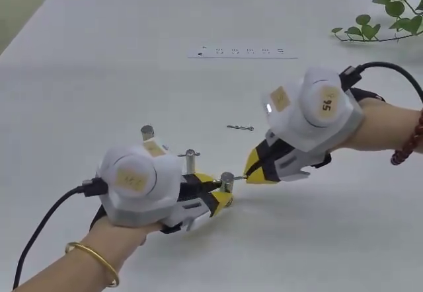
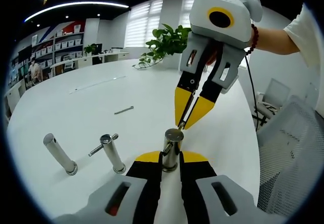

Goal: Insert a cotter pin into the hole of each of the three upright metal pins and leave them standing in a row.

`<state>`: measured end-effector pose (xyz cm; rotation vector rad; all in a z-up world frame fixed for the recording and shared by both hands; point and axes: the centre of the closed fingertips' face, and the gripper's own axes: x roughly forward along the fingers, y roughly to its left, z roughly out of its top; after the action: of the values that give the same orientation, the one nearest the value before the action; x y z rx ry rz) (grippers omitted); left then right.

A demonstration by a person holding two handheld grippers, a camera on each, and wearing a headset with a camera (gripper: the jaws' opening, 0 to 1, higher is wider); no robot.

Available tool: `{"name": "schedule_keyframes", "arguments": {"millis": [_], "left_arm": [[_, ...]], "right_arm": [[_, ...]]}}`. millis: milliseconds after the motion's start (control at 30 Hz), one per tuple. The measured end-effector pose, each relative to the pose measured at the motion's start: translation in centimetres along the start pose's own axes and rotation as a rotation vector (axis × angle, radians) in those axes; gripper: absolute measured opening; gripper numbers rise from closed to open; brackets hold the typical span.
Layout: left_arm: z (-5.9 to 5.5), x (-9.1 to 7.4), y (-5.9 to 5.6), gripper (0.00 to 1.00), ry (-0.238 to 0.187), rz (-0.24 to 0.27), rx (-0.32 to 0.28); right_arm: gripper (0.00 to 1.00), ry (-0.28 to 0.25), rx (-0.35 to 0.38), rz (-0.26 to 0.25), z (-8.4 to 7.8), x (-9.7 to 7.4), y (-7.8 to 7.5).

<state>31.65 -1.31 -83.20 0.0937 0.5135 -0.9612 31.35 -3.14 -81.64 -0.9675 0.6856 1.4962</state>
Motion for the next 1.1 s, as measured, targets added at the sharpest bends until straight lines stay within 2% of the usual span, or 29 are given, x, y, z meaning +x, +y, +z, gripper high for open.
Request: {"name": "schedule_keyframes", "arguments": {"millis": [700, 867, 967, 1100], "left_arm": [[0.0, 0.1, -0.2, 0.12, -0.018, -0.016, -0.021], [0.0, 0.2, -0.2, 0.12, -0.017, -0.018, -0.025], [-0.1, 0.1, -0.1, 0.12, -0.011, -0.017, -0.047], [0.1, 0.0, 0.2, 0.16, -0.013, -0.003, -0.050]], "right_arm": [[0.05, -0.013, 0.002, 0.001, 1.0, 0.6, 0.1], [0.05, -0.018, 0.017, 0.000, 1.0, 0.5, 0.2], [0.05, -0.018, 0.045, 0.002, 1.0, 0.5, 0.2], [0.07, -0.020, 0.054, -0.011, 0.9, 0.5, -0.1]]}}
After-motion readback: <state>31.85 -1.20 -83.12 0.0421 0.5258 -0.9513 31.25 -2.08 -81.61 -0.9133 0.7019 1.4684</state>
